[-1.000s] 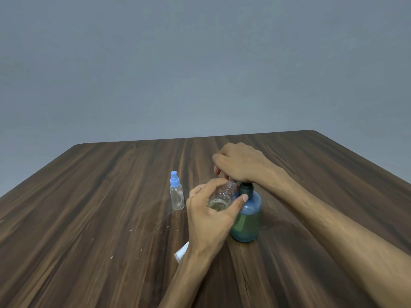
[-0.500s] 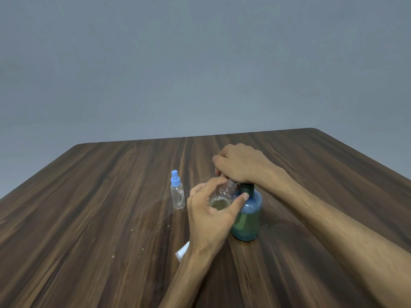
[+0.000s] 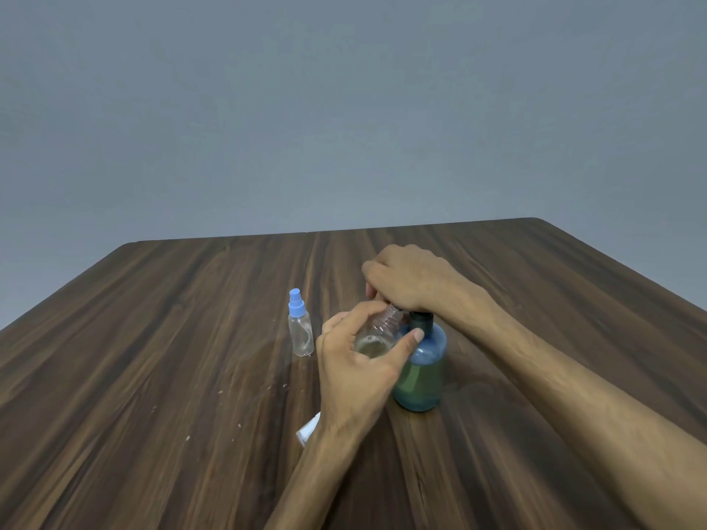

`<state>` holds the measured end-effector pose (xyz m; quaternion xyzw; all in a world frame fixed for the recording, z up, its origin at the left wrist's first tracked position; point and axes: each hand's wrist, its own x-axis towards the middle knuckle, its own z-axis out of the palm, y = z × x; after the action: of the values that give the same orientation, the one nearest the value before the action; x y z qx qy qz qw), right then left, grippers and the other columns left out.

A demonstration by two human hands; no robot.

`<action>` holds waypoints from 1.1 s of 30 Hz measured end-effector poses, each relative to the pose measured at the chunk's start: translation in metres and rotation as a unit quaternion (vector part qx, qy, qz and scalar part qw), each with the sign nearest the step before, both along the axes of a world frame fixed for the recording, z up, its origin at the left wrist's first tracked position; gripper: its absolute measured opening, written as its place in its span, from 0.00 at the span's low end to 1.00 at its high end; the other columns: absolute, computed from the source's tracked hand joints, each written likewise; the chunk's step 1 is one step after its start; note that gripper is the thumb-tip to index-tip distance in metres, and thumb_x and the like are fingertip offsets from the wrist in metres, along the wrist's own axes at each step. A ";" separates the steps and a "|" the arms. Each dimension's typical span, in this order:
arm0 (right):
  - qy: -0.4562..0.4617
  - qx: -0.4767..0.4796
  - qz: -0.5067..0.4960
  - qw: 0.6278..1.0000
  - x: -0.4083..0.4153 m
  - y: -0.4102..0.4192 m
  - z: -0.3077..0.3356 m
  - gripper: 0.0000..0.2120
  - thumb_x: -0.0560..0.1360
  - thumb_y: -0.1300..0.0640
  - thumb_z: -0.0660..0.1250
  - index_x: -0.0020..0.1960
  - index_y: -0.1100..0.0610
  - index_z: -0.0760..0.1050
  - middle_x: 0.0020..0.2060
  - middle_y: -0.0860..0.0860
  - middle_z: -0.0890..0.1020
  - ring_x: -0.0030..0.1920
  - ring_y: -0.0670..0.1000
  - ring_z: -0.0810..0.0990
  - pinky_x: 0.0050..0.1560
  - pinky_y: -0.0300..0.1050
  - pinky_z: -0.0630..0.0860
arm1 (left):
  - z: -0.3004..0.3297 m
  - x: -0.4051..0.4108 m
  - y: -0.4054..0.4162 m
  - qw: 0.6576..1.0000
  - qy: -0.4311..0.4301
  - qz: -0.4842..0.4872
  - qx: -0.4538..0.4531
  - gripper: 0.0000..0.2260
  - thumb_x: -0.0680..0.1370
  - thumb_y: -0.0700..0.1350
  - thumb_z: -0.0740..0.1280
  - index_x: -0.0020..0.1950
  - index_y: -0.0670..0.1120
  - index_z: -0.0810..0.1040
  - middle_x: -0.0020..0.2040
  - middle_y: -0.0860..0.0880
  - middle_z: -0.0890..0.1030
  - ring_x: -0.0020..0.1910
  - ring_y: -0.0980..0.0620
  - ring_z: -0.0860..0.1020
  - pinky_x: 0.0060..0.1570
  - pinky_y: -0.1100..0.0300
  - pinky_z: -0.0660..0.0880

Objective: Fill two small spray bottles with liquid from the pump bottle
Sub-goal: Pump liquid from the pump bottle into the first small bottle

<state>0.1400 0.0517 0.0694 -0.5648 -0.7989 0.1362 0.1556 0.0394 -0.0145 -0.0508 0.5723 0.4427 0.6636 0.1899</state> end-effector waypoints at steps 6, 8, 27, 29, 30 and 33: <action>0.036 0.038 0.001 0.999 0.001 -0.001 0.005 0.21 0.81 0.48 0.56 0.48 0.57 0.85 0.41 0.51 0.88 0.44 0.56 0.86 0.51 0.52 0.82 | -0.001 -0.001 -0.001 1.000 0.004 0.005 0.011 0.17 0.69 0.60 0.80 0.55 0.58 0.86 0.47 0.55 0.89 0.53 0.42 0.87 0.55 0.39 0.84; -0.004 0.008 0.008 1.000 0.000 0.000 0.003 0.20 0.81 0.47 0.56 0.48 0.55 0.85 0.42 0.50 0.88 0.45 0.55 0.85 0.49 0.51 0.80 | -0.001 0.000 0.000 1.000 0.000 0.004 0.004 0.17 0.68 0.61 0.80 0.55 0.61 0.85 0.47 0.55 0.89 0.54 0.42 0.87 0.55 0.40 0.84; -0.021 -0.019 0.011 1.000 0.000 -0.001 0.002 0.19 0.80 0.49 0.57 0.47 0.56 0.85 0.43 0.51 0.87 0.45 0.55 0.84 0.43 0.48 0.76 | -0.003 -0.001 0.001 1.000 0.000 0.009 0.007 0.18 0.69 0.60 0.81 0.56 0.57 0.85 0.48 0.54 0.89 0.54 0.41 0.87 0.54 0.40 0.85; 0.005 0.028 0.009 1.000 0.002 -0.004 0.005 0.19 0.81 0.50 0.58 0.47 0.59 0.84 0.39 0.51 0.85 0.41 0.54 0.82 0.38 0.47 0.71 | -0.005 -0.002 0.001 1.000 0.006 0.013 0.009 0.17 0.69 0.60 0.81 0.55 0.57 0.85 0.48 0.54 0.89 0.54 0.40 0.86 0.55 0.39 0.84; 0.016 0.046 0.006 0.999 0.002 -0.004 0.006 0.19 0.82 0.51 0.58 0.47 0.60 0.83 0.37 0.51 0.84 0.39 0.54 0.81 0.37 0.47 0.69 | -0.006 -0.002 0.002 1.000 0.006 0.013 0.009 0.17 0.69 0.60 0.81 0.55 0.58 0.85 0.49 0.54 0.89 0.55 0.40 0.86 0.55 0.39 0.84; -0.008 0.015 0.002 1.000 0.002 -0.002 0.003 0.18 0.81 0.50 0.58 0.48 0.57 0.84 0.42 0.51 0.85 0.44 0.55 0.81 0.41 0.49 0.71 | -0.004 0.000 0.002 1.000 0.004 0.014 0.005 0.16 0.67 0.60 0.81 0.54 0.63 0.85 0.48 0.56 0.89 0.55 0.41 0.86 0.55 0.40 0.84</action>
<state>0.1415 0.0493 0.0722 -0.5615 -0.8034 0.1204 0.1574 0.0398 -0.0123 -0.0553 0.5697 0.4479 0.6663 0.1759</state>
